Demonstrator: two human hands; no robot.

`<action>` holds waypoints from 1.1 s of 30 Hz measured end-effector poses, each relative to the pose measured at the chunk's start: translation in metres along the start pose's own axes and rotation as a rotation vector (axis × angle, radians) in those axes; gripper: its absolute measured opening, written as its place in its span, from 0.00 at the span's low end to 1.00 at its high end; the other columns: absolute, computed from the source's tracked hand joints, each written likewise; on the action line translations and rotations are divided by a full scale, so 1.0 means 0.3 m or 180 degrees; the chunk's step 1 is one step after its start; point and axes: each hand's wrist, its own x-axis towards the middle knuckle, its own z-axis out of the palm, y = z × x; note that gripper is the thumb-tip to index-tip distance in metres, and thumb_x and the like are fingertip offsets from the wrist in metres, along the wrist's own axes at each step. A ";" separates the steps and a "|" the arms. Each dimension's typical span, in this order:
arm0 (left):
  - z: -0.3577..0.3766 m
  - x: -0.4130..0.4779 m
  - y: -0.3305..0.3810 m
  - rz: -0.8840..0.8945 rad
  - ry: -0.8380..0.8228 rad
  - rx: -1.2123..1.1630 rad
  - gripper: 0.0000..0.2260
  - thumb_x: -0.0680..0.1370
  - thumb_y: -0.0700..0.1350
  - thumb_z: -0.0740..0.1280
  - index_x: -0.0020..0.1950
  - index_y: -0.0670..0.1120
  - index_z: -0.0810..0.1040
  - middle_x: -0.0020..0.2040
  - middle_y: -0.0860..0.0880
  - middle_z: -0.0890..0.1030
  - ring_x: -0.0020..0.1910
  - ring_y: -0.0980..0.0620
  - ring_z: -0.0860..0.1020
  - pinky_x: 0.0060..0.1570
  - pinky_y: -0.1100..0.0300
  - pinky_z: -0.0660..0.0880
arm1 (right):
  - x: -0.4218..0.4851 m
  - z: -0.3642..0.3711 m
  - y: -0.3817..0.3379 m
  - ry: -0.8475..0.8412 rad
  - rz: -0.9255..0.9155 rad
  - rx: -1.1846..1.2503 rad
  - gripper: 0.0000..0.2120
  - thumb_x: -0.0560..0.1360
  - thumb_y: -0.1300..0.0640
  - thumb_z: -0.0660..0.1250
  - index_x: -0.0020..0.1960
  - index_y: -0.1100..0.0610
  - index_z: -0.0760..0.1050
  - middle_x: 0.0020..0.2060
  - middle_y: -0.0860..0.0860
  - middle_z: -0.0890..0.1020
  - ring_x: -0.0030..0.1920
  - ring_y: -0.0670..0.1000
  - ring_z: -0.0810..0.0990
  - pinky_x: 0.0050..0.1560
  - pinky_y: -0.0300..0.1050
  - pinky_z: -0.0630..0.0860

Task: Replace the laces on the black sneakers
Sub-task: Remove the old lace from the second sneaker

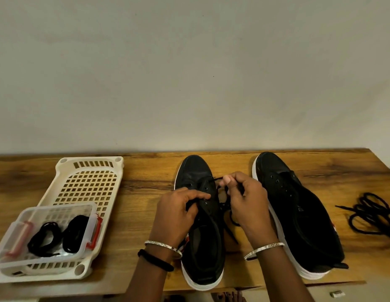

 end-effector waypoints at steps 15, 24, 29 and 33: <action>-0.015 -0.012 0.013 0.0170 0.0117 -0.0328 0.15 0.72 0.39 0.71 0.51 0.57 0.86 0.35 0.60 0.76 0.31 0.60 0.74 0.31 0.72 0.66 | 0.023 -0.131 -0.009 0.0286 0.0587 0.0614 0.13 0.82 0.48 0.63 0.43 0.53 0.77 0.37 0.54 0.82 0.36 0.46 0.78 0.38 0.44 0.72; -0.014 -0.002 0.060 0.0100 0.0849 -0.0672 0.10 0.75 0.51 0.64 0.44 0.53 0.86 0.37 0.57 0.79 0.35 0.54 0.78 0.32 0.61 0.71 | -0.020 -0.057 -0.016 -0.0909 0.0601 -0.2006 0.29 0.78 0.42 0.68 0.72 0.55 0.66 0.68 0.53 0.71 0.69 0.55 0.70 0.64 0.47 0.72; 0.000 0.009 0.086 0.0157 0.1022 -0.0333 0.08 0.76 0.50 0.66 0.45 0.53 0.85 0.36 0.57 0.77 0.33 0.56 0.76 0.30 0.66 0.69 | -0.072 -0.006 0.023 -0.1390 0.0938 -0.2306 0.34 0.80 0.46 0.65 0.80 0.43 0.52 0.80 0.56 0.55 0.79 0.61 0.54 0.73 0.57 0.66; 0.005 0.017 0.116 0.0192 0.1129 -0.0242 0.09 0.75 0.50 0.66 0.45 0.52 0.85 0.35 0.58 0.75 0.32 0.59 0.73 0.31 0.68 0.67 | -0.079 0.015 0.013 -0.1024 0.0690 -0.2527 0.18 0.81 0.63 0.60 0.70 0.52 0.72 0.68 0.55 0.74 0.69 0.56 0.72 0.65 0.47 0.74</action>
